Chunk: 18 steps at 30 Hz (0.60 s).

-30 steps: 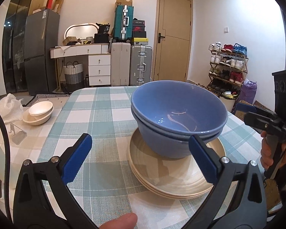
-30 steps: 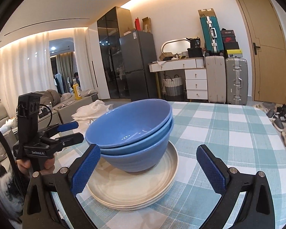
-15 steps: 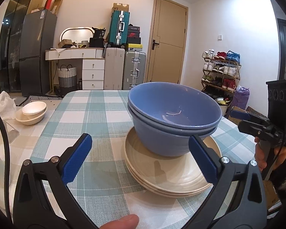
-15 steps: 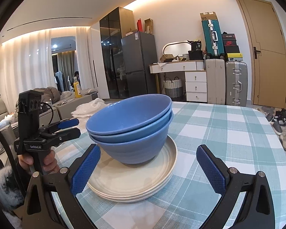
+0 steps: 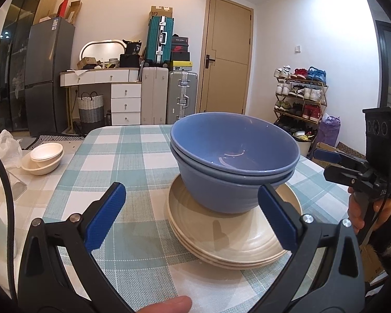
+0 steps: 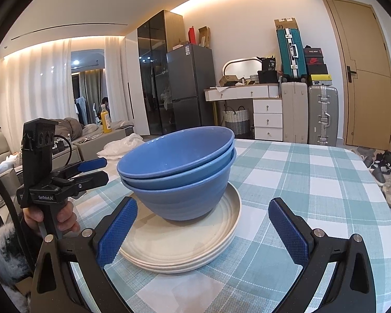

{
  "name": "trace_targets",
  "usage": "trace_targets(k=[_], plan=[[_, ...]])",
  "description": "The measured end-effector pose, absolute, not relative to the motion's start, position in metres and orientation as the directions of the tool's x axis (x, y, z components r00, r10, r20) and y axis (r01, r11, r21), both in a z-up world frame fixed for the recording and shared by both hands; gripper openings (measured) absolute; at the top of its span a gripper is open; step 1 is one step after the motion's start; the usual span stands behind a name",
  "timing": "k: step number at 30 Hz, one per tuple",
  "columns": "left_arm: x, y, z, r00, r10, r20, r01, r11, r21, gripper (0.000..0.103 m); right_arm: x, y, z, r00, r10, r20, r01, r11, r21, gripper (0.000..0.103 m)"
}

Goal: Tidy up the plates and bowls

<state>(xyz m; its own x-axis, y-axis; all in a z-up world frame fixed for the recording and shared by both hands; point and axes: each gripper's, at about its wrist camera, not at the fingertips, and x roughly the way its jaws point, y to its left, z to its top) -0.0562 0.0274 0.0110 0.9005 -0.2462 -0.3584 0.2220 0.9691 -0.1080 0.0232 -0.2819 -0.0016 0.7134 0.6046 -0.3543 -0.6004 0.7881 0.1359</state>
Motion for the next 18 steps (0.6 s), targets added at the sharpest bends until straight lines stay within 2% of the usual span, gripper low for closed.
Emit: trace_targets(k=[18], plan=[[-0.0563, 0.0273, 0.01, 0.901, -0.245, -0.359, 0.221, 0.969, -0.106, 0.101, 0.0237, -0.2837, -0.0016, 0.713, 0.609, -0.348, -0.602, 0.786, 0.142, 0.102]])
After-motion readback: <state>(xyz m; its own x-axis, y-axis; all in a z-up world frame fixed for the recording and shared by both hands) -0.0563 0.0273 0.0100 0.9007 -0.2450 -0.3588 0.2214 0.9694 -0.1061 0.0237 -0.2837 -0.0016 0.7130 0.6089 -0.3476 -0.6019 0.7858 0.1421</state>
